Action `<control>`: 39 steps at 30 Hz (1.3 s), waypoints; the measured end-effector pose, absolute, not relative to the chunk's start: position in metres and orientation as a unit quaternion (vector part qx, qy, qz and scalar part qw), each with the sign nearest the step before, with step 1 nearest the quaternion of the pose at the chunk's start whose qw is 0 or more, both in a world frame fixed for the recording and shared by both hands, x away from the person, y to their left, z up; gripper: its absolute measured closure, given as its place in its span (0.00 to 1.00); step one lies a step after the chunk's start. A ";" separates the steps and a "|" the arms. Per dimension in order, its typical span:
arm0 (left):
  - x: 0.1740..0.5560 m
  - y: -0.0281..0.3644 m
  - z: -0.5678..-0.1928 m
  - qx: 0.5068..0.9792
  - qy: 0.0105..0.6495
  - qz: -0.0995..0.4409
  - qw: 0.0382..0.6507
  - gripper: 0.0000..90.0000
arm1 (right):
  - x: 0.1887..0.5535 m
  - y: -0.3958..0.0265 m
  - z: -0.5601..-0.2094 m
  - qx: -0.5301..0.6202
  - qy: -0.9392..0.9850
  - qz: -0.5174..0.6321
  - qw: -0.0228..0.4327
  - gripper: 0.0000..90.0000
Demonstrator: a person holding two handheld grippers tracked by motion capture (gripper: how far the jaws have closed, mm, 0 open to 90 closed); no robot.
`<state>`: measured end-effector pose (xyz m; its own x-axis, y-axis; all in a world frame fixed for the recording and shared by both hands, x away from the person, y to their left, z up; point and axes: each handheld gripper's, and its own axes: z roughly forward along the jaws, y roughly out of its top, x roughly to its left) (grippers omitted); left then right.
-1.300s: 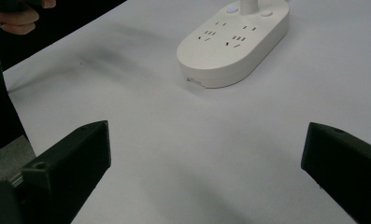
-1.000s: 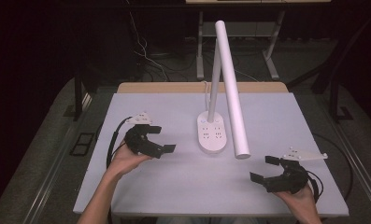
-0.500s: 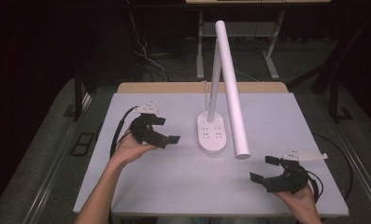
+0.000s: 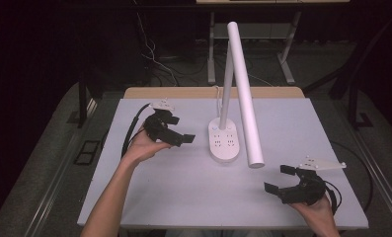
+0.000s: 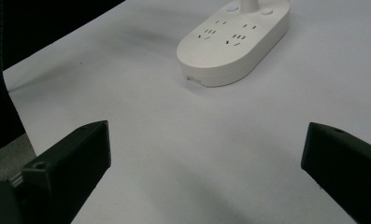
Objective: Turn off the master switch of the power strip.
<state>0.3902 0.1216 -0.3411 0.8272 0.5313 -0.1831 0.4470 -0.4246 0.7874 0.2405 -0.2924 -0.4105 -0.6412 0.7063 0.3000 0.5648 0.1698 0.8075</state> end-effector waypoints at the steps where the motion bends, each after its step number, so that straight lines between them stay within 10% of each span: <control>1: 0.392 0.121 -0.341 0.842 0.292 0.048 0.451 0.01 | 0.240 -0.293 -0.411 0.418 0.760 0.492 0.074 0.01; 39: 0.451 0.091 -0.350 0.819 0.345 0.067 0.452 0.17 | 0.241 -0.296 -0.411 0.418 0.761 0.491 0.074 0.01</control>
